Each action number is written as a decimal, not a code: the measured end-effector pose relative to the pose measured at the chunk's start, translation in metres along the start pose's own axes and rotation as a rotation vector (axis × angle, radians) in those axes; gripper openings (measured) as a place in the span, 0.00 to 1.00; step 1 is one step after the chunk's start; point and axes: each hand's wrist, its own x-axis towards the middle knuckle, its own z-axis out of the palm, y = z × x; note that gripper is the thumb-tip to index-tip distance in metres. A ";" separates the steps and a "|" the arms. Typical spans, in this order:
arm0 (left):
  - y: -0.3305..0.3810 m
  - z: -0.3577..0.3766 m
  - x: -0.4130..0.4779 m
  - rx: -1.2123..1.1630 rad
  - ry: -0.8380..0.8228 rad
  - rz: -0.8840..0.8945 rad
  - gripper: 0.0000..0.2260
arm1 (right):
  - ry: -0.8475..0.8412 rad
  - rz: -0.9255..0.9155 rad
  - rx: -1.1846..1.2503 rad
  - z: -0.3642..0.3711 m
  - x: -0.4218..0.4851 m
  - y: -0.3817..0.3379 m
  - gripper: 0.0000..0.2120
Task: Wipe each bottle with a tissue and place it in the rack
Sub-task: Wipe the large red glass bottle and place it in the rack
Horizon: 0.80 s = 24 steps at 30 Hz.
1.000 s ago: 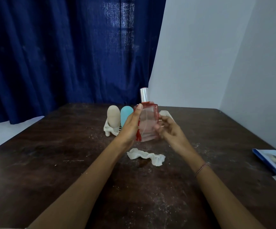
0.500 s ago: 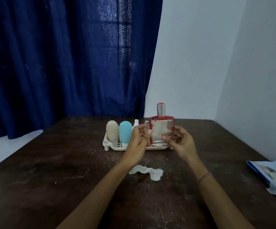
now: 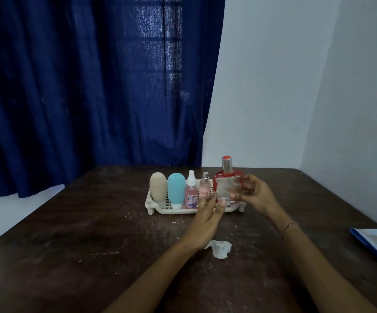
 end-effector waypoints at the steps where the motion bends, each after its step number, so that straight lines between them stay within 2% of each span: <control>1: -0.001 0.002 0.001 -0.008 -0.014 0.004 0.26 | -0.004 0.004 0.011 -0.001 0.000 0.003 0.22; 6: -0.007 0.006 0.008 -0.029 -0.050 0.005 0.26 | 0.007 -0.008 0.056 -0.002 0.004 0.013 0.24; 11: -0.010 0.007 0.010 -0.053 -0.083 -0.016 0.34 | 0.004 -0.041 0.097 0.003 0.010 0.019 0.24; 24: -0.015 0.009 0.014 -0.073 -0.081 -0.032 0.27 | 0.005 -0.058 0.103 0.012 0.010 0.032 0.22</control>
